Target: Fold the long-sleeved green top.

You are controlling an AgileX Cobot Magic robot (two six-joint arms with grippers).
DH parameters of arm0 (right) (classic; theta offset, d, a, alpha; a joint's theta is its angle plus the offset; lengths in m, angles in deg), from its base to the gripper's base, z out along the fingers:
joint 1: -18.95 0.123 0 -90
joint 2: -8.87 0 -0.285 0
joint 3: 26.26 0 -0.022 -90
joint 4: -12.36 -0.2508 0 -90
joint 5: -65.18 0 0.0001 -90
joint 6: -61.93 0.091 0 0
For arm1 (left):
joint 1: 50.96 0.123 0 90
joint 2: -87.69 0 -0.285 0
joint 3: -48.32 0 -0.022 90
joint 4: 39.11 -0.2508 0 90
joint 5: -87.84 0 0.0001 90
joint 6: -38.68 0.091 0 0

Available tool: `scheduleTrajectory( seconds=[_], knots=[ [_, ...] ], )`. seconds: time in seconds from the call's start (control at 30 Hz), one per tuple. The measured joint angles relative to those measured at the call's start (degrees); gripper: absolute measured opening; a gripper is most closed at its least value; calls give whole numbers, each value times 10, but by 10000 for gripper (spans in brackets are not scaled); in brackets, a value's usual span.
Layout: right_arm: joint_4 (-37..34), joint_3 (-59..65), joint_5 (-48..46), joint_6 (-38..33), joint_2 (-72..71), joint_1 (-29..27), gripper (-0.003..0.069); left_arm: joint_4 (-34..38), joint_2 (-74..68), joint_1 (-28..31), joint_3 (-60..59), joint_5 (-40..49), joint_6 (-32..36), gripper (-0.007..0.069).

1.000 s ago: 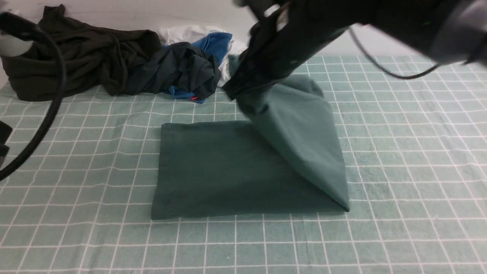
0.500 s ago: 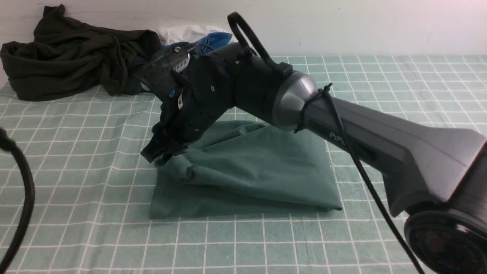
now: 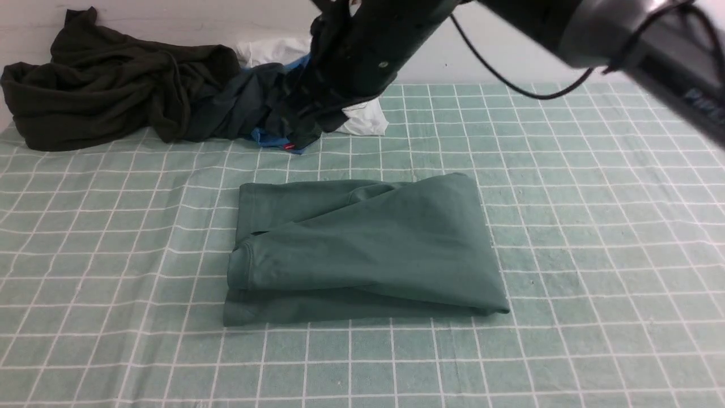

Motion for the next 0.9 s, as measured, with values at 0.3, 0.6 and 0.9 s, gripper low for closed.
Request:
scheduleTrajectory(
  seconds=[0.3,0.6,0.9],
  knots=[
    [-24,293,46,-19,-255,-6,20,-3,59,0,-8,3,-6,-3],
    [-13,548,244,-19,-534,-11,-13,-3,60,0,-9,9,-6,-3],
    [0,711,326,-19,-744,-12,-13,-3,60,0,-12,9,-6,-3]
  ],
)
